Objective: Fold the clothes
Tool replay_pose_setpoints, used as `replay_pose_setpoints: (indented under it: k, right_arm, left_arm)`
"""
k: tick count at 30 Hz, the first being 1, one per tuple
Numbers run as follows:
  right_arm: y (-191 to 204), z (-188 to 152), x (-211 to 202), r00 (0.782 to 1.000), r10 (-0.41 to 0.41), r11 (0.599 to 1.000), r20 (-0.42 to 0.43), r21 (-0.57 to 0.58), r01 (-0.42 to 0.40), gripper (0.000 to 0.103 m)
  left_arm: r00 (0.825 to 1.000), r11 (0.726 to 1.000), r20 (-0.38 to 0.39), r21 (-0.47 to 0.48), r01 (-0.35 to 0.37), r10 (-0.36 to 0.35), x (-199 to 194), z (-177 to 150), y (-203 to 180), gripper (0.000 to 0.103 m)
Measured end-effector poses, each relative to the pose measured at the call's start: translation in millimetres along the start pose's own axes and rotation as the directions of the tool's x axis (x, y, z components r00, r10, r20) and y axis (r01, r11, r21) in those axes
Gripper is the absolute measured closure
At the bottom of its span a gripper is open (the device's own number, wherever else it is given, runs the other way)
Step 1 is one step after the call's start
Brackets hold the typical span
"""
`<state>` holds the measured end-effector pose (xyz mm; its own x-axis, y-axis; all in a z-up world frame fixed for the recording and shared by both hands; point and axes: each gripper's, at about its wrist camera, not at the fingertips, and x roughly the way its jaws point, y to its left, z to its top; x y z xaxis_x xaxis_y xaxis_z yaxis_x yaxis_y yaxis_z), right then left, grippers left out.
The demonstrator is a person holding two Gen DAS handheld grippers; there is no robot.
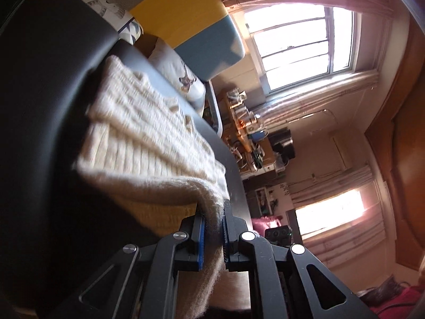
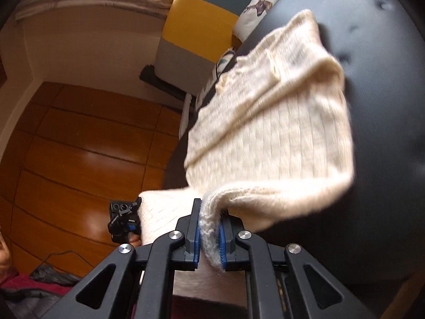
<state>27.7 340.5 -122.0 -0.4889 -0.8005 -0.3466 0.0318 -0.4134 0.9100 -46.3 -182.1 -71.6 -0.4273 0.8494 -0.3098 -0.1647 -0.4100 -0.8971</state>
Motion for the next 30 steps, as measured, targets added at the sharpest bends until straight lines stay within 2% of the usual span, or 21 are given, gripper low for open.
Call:
replay_pose_setpoints:
  k: [4,6,8,9,12,17,21,26,30]
  right_arm:
    - [-7,55,9,0.998,-0.019,0.999,0.057,0.028,0.017,0.094]
    - [-23,87,18,0.994,-0.07,0.993,0.085,0.097,0.061,0.094]
    - [-50,114,27,0.991,-0.085,0.976,0.105,0.207,0.062,0.087]
    - [-61,125,31,0.988,-0.103,0.966,0.118,0.25,0.071,0.075]
    - [-85,139,36,0.985,-0.094,0.952,0.146,0.304,0.045,0.075]
    - [-86,139,39,0.988,-0.051,0.954,0.143,0.3,0.006,0.073]
    - [-76,135,43,0.992,0.042,0.944,0.123,0.321,-0.08,0.059]
    - [-64,131,56,0.994,0.092,0.946,0.055,0.307,-0.104,0.051]
    - [-60,145,57,0.986,0.116,0.943,0.123,0.299,-0.149,0.049]
  left_arm:
    - [0.999,1.0,0.034,-0.03,-0.007,0.008,31,58,9,0.093]
    - [0.998,0.996,0.041,-0.073,-0.052,0.055,56,89,24,0.092]
    - [0.994,0.978,0.028,-0.186,-0.099,0.106,84,116,56,0.092]
    - [0.991,0.965,0.022,-0.231,-0.124,0.133,93,123,71,0.092]
    - [0.979,0.921,0.002,-0.34,-0.19,0.202,114,134,110,0.092]
    - [0.992,0.909,-0.003,-0.399,-0.115,0.125,115,133,128,0.091]
    - [0.998,0.886,-0.001,-0.461,-0.055,0.062,108,133,130,0.086]
    - [1.0,0.876,0.012,-0.482,-0.005,0.012,107,137,124,0.08]
    - [0.998,0.861,0.055,-0.507,0.028,0.0,109,146,124,0.078]
